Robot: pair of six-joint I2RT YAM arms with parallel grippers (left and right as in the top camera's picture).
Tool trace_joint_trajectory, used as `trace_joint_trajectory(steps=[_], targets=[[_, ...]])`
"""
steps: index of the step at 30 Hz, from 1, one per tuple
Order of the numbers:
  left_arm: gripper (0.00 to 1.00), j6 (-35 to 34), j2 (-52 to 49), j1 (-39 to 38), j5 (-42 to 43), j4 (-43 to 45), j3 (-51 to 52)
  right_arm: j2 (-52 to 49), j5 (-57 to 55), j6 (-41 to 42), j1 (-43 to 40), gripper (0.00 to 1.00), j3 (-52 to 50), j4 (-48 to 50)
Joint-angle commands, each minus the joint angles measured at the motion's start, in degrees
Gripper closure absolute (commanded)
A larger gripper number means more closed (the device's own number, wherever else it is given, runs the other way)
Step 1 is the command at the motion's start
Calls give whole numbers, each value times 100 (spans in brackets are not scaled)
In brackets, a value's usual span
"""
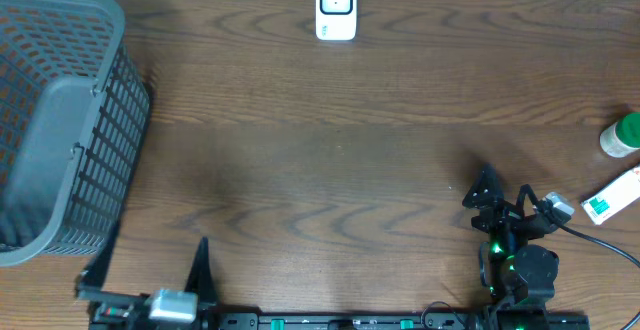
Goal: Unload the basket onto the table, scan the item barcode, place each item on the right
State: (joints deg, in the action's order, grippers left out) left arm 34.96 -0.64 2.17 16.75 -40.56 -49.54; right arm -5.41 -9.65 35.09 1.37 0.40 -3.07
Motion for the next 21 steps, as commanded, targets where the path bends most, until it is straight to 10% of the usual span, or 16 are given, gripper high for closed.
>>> trace_joint_trajectory(steps=[1, 21], targets=[[0, -59, 46, -17, -31, -575, -17, -9, -17, -107, 72, 1, -9, -15], [2, -848, 48, -15, -138, -986, 997, -9, -15, -107, 72, 1, -9, -15]])
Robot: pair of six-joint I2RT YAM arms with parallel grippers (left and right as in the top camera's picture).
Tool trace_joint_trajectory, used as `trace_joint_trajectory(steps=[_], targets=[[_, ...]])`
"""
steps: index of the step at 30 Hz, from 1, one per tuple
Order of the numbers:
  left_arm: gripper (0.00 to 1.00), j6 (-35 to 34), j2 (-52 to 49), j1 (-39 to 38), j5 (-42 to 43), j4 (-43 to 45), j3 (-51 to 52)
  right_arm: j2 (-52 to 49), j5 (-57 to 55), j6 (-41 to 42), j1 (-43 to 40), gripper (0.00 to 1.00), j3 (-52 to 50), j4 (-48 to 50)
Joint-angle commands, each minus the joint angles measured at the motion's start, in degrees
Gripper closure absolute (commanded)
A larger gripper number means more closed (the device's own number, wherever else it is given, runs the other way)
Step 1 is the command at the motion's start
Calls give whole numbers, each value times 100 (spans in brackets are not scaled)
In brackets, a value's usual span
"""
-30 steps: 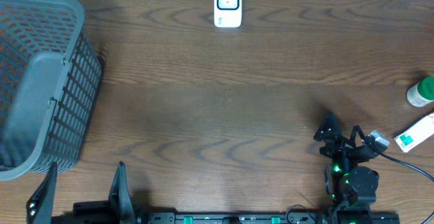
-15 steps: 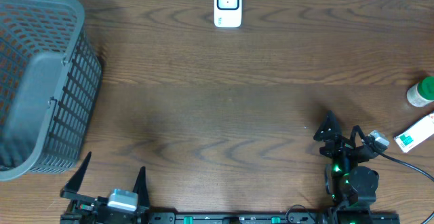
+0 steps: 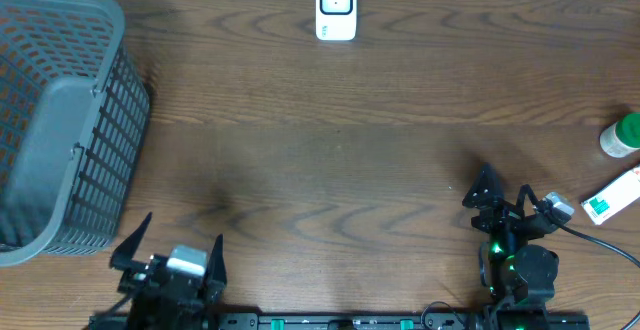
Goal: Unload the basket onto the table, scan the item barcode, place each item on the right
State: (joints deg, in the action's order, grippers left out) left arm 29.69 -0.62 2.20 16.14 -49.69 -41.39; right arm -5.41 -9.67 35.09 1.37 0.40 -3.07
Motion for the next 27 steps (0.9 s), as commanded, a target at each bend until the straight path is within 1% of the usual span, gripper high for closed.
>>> trace_joint_trajectory(steps=[1, 5, 7, 12, 15, 17, 20, 23, 25, 27], targets=[[2, -321, 46, -20, -79, -138, 243, -9, -13, -107, 72, 1, -9, -15], [2, -323, 48, -17, -144, -935, 280, -9, -13, -107, 72, 1, -9, -15], [2, -321, 48, -20, -422, -1137, 280, -9, -15, -107, 72, 1, -9, -15], [2, -243, 48, -20, -573, -1034, 282, -9, -15, -107, 72, 1, -9, -15], [2, -264, 48, -26, -503, -715, 284, -9, -15, -107, 72, 1, -9, -15], [2, -619, 48, -24, -509, -205, 358, -9, -13, -107, 72, 1, -9, -15], [2, -1338, 48, -26, -531, 1303, 782, -9, -13, -107, 72, 1, -9, -15], [2, -1939, 48, -26, -542, 3082, 1576, -9, -13, -107, 72, 1, -9, -15], [2, -2465, 48, -46, -734, 3637, 2079, -9, -15, -107, 72, 1, -9, -15], [2, -2750, 48, -96, -896, 3672, 2374, -9, -13, -107, 72, 1, -9, -15]])
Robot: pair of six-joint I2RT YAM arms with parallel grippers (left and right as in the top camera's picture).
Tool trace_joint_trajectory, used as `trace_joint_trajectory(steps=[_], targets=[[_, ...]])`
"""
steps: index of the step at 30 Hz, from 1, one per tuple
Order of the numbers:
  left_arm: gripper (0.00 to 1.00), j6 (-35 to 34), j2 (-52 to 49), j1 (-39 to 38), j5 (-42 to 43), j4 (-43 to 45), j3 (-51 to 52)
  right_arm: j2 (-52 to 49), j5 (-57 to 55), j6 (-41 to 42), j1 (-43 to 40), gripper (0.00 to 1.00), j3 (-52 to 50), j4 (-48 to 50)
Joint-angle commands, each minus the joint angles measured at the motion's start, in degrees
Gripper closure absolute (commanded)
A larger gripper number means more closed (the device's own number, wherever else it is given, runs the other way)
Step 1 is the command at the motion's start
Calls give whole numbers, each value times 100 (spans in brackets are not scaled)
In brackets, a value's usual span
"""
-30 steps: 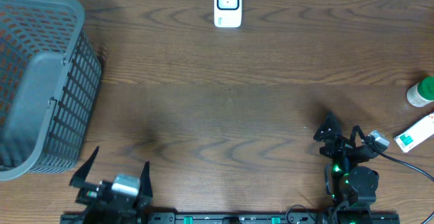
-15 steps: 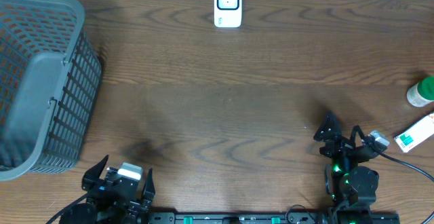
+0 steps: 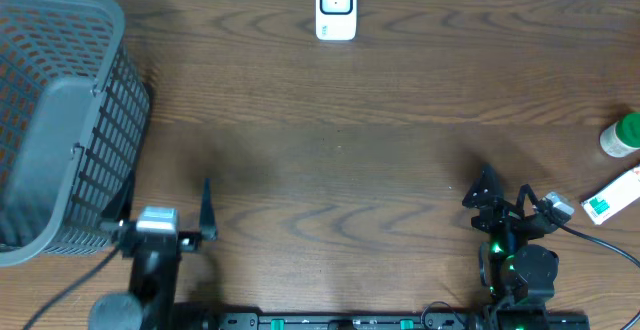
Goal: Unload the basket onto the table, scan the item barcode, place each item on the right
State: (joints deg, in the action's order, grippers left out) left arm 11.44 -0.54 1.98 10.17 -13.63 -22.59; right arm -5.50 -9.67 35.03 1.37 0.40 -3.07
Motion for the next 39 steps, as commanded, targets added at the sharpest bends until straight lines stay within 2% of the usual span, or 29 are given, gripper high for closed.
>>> trace_joint_trajectory(steps=[1, 8, 21, 39], targets=[[2, -988, 39, -120, -391, 66, 649, 0, -15, -101, 72, 1, -9, -15], [2, -1182, 42, -308, -949, 136, 1176, 0, -13, -101, 72, 1, -9, -15], [2, -1775, 44, -308, -977, 461, 2011, 0, -15, -101, 72, 1, -9, -15], [2, -1775, 44, -304, -960, 522, 2026, 0, -15, -101, 72, 1, -9, -15]])
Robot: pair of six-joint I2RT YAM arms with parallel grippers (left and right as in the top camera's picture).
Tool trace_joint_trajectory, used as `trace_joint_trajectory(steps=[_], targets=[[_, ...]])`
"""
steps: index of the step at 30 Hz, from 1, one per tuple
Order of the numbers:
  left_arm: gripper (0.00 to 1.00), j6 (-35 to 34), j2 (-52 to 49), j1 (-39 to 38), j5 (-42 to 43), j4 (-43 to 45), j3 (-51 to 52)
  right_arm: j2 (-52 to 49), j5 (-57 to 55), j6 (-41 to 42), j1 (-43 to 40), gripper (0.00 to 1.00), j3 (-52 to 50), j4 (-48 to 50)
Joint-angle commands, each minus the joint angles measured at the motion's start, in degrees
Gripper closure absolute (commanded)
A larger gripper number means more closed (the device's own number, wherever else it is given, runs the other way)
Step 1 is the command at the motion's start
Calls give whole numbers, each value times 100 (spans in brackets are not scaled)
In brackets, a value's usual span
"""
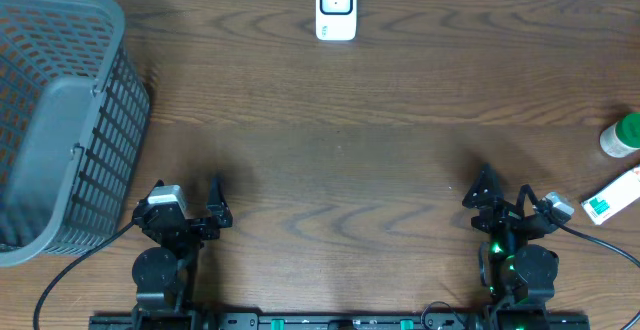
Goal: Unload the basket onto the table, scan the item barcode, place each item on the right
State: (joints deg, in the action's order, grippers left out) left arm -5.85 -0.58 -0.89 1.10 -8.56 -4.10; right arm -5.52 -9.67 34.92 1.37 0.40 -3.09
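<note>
The white barcode scanner (336,7) stands at the table's far edge, in the middle. A white box with a green label (612,197) lies at the right edge, and a green-capped bottle (622,135) stands just beyond it. My left gripper (186,202) sits low near the front left, open and holding nothing, just right of the basket. My right gripper (503,192) rests near the front right, a short way left of the white box. Its fingers are apart with nothing between them.
A large grey mesh basket (60,120) fills the left side of the table, and its near corner is close to my left arm. A black cable (600,245) runs from the right arm toward the right edge.
My left arm has drawn back toward the front edge and turned a little to the right. Its open gripper is now more foreshortened. The right arm and all objects are unchanged.
My left gripper lay wide open at the very front edge. It then sat tilted slightly farther in, then reached out beside the basket's corner. It now sits drawn back by the front left. The right arm, scanner, box and bottle stayed put throughout.
</note>
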Motion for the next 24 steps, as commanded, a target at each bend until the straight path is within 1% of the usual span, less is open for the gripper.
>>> trace_joint_trajectory(steps=[1, 3, 5, 6, 8, 10, 24], targets=[[2, -46, 48, -17, -79, 55, 186, 2, -13, -90, 72, 1, -9, -13], [2, -48, 48, -17, -219, 330, 254, 2, -13, -90, 72, 1, -9, -13], [2, -48, 48, -20, -223, 863, 393, 2, -15, -90, 72, 1, -9, -13], [2, -44, 48, -17, -227, 881, 387, 2, -13, -90, 72, 1, -9, -13], [2, -46, 48, -17, -247, 748, 389, 2, -15, -90, 72, 1, -9, -13], [2, -26, 48, -17, -245, 396, 387, 2, -13, -90, 72, 1, -9, -13], [2, 15, 35, -17, -177, 437, 387, 2, -15, -90, 72, 1, -9, -13]])
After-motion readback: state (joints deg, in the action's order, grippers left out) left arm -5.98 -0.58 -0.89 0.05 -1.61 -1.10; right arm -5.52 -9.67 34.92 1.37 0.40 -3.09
